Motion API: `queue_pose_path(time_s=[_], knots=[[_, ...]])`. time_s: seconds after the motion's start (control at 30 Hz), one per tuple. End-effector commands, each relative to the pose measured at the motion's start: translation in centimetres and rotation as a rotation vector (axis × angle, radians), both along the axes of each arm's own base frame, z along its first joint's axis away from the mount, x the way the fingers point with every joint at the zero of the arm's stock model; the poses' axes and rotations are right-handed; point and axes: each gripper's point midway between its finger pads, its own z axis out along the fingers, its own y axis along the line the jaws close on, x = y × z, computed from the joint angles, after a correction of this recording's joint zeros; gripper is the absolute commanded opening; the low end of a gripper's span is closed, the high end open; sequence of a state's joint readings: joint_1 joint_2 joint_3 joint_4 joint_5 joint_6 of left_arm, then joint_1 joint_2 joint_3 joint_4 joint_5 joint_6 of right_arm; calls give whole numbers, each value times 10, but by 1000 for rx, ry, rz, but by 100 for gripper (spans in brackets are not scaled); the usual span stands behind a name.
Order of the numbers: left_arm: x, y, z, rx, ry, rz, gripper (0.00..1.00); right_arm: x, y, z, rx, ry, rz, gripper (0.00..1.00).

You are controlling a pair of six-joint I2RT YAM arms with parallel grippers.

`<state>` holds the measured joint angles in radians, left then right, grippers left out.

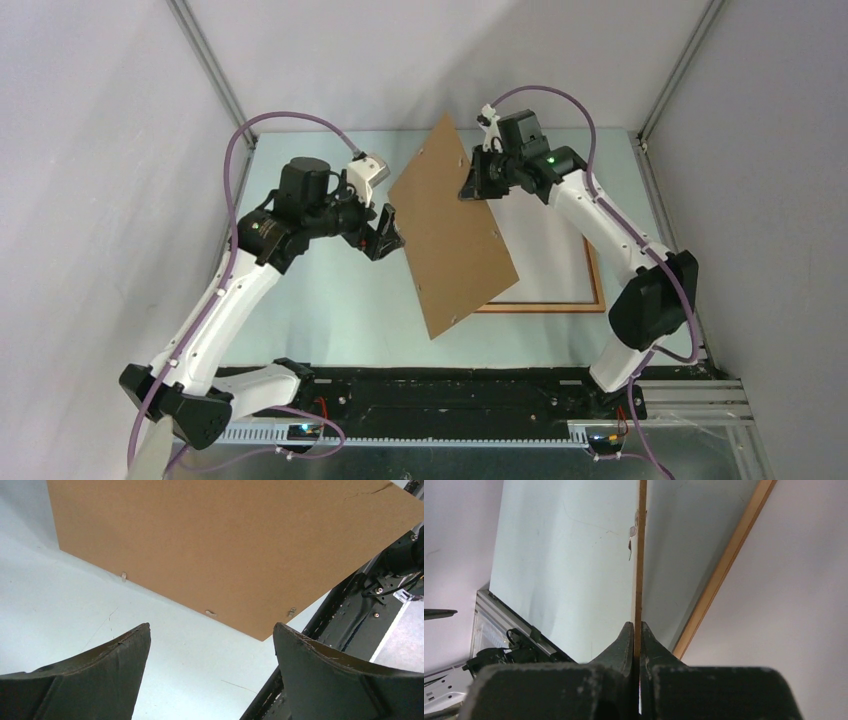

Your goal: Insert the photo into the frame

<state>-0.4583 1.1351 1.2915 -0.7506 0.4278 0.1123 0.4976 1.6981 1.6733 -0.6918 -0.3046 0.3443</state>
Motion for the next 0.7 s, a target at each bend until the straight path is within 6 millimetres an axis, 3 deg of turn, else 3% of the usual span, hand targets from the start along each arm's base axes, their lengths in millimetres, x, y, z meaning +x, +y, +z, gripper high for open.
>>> queue_pose_path(time_s=[0.0, 0.33, 0.67], knots=[[4, 1, 4, 13, -46, -6, 96, 8, -18, 33, 29, -119, -20, 0], [8, -3, 2, 16, -33, -13, 96, 8, -48, 26, 283, 10, -84, 0], [17, -12, 7, 2, -19, -34, 96, 3, -96, 49, 525, 3, -164, 0]])
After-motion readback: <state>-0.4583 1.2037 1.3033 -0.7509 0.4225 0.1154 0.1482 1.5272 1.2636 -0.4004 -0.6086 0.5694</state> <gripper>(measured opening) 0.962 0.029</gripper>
